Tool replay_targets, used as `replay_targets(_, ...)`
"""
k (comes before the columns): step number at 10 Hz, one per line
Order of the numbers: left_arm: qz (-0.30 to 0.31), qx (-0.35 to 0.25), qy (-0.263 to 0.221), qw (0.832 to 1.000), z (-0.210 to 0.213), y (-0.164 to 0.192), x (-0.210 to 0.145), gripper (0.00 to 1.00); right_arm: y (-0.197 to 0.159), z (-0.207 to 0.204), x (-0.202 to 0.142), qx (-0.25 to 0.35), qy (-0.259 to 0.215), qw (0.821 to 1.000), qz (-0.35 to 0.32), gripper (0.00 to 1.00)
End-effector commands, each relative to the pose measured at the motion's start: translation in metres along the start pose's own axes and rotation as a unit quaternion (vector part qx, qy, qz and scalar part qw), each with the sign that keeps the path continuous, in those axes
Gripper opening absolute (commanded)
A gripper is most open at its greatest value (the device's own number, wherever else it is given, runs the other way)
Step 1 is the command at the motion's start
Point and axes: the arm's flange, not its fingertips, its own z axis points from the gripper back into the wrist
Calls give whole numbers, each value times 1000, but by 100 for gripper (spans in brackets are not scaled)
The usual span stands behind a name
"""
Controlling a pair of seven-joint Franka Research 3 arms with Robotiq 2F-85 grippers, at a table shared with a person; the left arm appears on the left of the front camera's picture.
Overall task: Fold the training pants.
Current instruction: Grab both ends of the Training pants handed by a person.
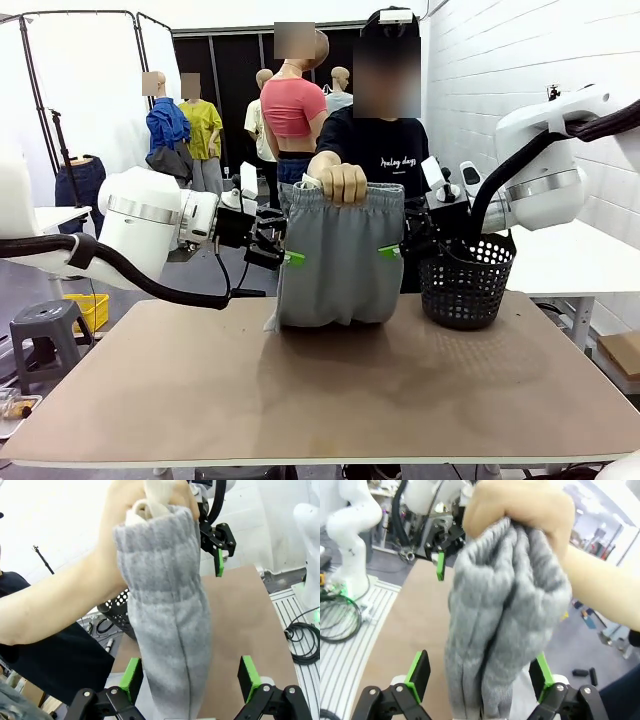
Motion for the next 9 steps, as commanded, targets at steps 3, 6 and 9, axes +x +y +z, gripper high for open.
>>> replay_targets(3, 9, 31, -28, 999, -11, 8, -1, 100, -15, -12, -17, 36, -56, 998, -17, 100)
replay_targets(6, 39, 42, -26, 998, -15, 10, -3, 100, -22, -14, -20, 42, -89, 995, -33, 100)
replay_targets(9, 43, 26, -49, 998, -16, 9, 0, 100, -25, -17, -34, 45, -112, 991, -58, 100)
